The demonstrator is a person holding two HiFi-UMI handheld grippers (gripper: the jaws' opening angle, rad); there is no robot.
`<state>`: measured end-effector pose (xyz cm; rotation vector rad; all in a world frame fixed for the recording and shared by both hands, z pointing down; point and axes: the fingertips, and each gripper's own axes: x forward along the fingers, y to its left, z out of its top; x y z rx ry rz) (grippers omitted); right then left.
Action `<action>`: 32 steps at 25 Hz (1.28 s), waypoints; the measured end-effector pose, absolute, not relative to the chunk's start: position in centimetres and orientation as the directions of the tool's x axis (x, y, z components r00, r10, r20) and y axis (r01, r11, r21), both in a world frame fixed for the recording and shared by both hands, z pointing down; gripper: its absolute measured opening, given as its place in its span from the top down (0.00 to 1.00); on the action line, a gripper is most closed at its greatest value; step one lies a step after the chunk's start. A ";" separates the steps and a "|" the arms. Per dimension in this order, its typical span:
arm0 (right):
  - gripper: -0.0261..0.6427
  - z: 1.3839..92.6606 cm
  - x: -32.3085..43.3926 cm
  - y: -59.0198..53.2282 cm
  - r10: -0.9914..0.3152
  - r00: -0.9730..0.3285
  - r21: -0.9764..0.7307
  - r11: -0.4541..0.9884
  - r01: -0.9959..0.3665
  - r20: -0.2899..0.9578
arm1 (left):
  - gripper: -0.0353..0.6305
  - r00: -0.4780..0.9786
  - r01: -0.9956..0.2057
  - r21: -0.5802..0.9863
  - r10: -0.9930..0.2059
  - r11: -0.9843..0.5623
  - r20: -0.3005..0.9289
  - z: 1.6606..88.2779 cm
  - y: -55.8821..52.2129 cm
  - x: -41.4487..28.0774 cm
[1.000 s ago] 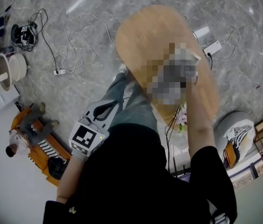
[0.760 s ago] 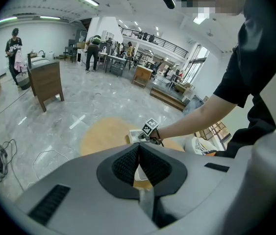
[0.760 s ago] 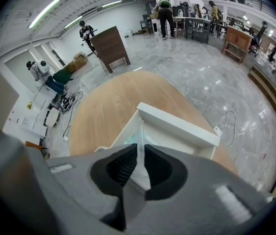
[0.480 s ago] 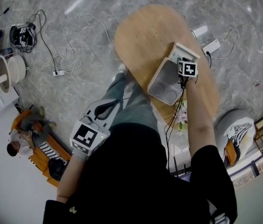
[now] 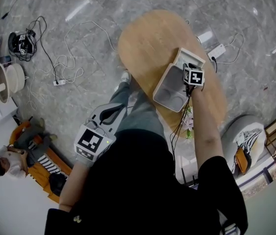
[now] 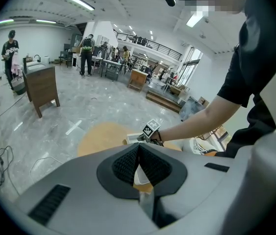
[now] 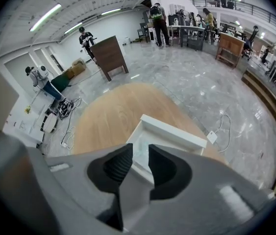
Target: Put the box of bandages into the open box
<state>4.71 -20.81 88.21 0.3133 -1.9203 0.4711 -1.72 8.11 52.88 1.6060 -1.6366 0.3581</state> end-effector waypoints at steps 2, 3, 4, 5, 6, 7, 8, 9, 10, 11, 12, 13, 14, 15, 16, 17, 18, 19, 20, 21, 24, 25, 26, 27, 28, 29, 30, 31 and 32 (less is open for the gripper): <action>0.81 86.9 4.5 -20.3 -0.012 -0.400 -0.175 0.887 -0.427 0.917 | 0.93 0.128 -0.934 0.325 -0.713 0.147 0.689 52.7 8.2 -1.9; 0.81 86.3 4.4 -20.1 -0.016 -0.408 -0.177 0.886 -0.429 0.913 | 0.93 0.130 -0.935 0.326 -0.717 0.142 0.685 52.6 8.2 -2.0; 0.81 85.8 4.3 -19.8 -0.017 -0.417 -0.181 0.884 -0.431 0.909 | 0.93 0.132 -0.935 0.327 -0.721 0.137 0.680 52.5 8.1 -2.1; 0.81 85.3 4.2 -19.6 -0.019 -0.426 -0.187 0.881 -0.435 0.904 | 0.93 0.135 -0.936 0.328 -0.726 0.131 0.675 52.3 8.0 -2.2; 0.81 84.8 4.3 -19.5 -0.021 -0.434 -0.192 0.878 -0.440 0.901 | 0.93 0.137 -0.936 0.328 -0.731 0.124 0.668 52.2 7.9 -2.3; 0.81 84.2 4.4 -19.3 -0.025 -0.441 -0.194 0.875 -0.444 0.897 | 0.93 0.140 -0.937 0.329 -0.737 0.117 0.662 52.0 7.7 -2.3; 0.82 83.7 4.5 -19.1 -0.029 -0.446 -0.195 0.873 -0.448 0.894 | 0.93 0.143 -0.938 0.328 -0.742 0.109 0.655 51.9 7.6 -2.3; 0.83 83.1 4.6 -18.9 -0.034 -0.450 -0.193 0.872 -0.449 0.892 | 0.93 0.147 -0.940 0.327 -0.746 0.099 0.649 51.7 7.6 -2.3; 0.83 82.6 4.7 -18.6 -0.040 -0.455 -0.191 0.872 -0.450 0.890 | 0.93 0.151 -0.941 0.326 -0.751 0.090 0.643 51.5 7.6 -2.3; 0.86 82.0 4.7 -18.3 -0.045 -0.461 -0.189 0.873 -0.449 0.886 | 0.93 0.155 -0.942 0.325 -0.754 0.082 0.638 51.3 7.5 -2.3; 0.87 81.4 4.8 -18.0 -0.050 -0.470 -0.189 0.874 -0.448 0.881 | 0.93 0.158 -0.943 0.324 -0.757 0.074 0.634 51.1 7.5 -2.3; 0.89 80.8 4.9 -17.8 -0.055 -0.479 -0.190 0.874 -0.447 0.876 | 0.93 0.161 -0.944 0.323 -0.758 0.068 0.632 51.0 7.4 -2.3; 0.92 80.3 5.0 -17.5 -0.059 -0.489 -0.191 0.874 -0.446 0.871 | 0.93 0.164 -0.945 0.321 -0.759 0.063 0.631 51.0 7.3 -2.3; 0.94 79.7 5.2 -17.3 -0.063 -0.498 -0.192 0.875 -0.445 0.865 | 0.93 0.166 -0.946 0.319 -0.759 0.058 0.630 50.9 7.2 -2.3; 0.95 79.0 5.2 -17.0 -0.067 -0.509 -0.194 0.875 -0.443 0.858 | 0.93 0.166 -0.947 0.316 -0.761 0.054 0.627 50.7 7.1 -2.4; 0.96 78.2 5.3 -16.6 -0.071 -0.519 -0.195 0.876 -0.441 0.852 | 0.93 0.164 -0.948 0.313 -0.765 0.051 0.623 50.5 7.0 -2.6; 0.96 77.4 5.3 -16.3 -0.077 -0.528 -0.194 0.877 -0.440 0.846 | 0.93 0.163 -0.949 0.311 -0.769 0.049 0.618 50.2 6.8 -2.7; 0.96 76.5 5.3 -16.0 -0.083 -0.537 -0.194 0.877 -0.439 0.840 | 0.93 0.165 -0.949 0.311 -0.773 0.043 0.612 50.0 6.7 -2.9; 0.96 75.6 5.2 -15.7 -0.089 -0.547 -0.194 0.878 -0.438 0.832 | 0.93 0.170 -0.949 0.312 -0.777 0.036 0.606 49.9 6.6 -3.0; 0.96 74.6 5.2 -15.4 -0.095 -0.558 -0.195 0.878 -0.437 0.824 | 0.93 0.173 -0.949 0.314 -0.783 0.030 0.598 49.7 6.4 -3.1; 0.96 71.7 5.2 -14.4 -0.114 -0.594 -0.202 0.876 -0.439 0.797 | 0.93 0.185 -0.947 0.322 -0.797 0.013 0.575 49.1 5.8 -3.4; 0.96 70.7 5.2 -14.1 -0.120 -0.603 -0.204 0.874 -0.441 0.789 | 0.93 0.190 -0.946 0.323 -0.800 0.005 0.569 48.9 5.6 -3.5; 0.96 69.8 5.2 -13.7 -0.125 -0.611 -0.206 0.873 -0.443 0.781 | 0.93 0.195 -0.946 0.324 -0.803 -0.003 0.563 48.8 5.4 -3.7; 0.96 68.9 5.2 -13.3 -0.130 -0.619 -0.209 0.871 -0.445 0.774 | 0.93 0.200 -0.946 0.325 -0.805 -0.010 0.559 48.7 5.2 -3.9; 0.96 68.0 5.1 -13.0 -0.135 -0.628 -0.213 0.869 -0.447 0.767 | 0.93 0.205 -0.945 0.326 -0.806 -0.016 0.555 48.6 5.0 -4.0; 0.96 67.1 5.2 -12.6 -0.140 -0.636 -0.217 0.867 -0.449 0.759 | 0.93 0.211 -0.944 0.330 -0.807 -0.021 0.551 48.5 4.8 -4.1; 0.96 66.1 5.2 -12.3 -0.146 -0.645 -0.221 0.864 -0.453 0.750 | 0.93 0.217 -0.942 0.335 -0.809 -0.027 0.546 48.4 4.6 -4.2; 0.96 65.2 5.2 -12.0 -0.153 -0.655 -0.227 0.860 -0.457 0.740 | 0.93 0.225 -0.939 0.343 -0.812 -0.033 0.538 48.2 4.3 -4.3; 0.96 64.2 5.3 -11.8 -0.162 -0.665 -0.232 0.856 -0.462 0.729 | 0.93 0.234 -0.936 0.350 -0.816 -0.041 0.529 48.0 4.1 -4.3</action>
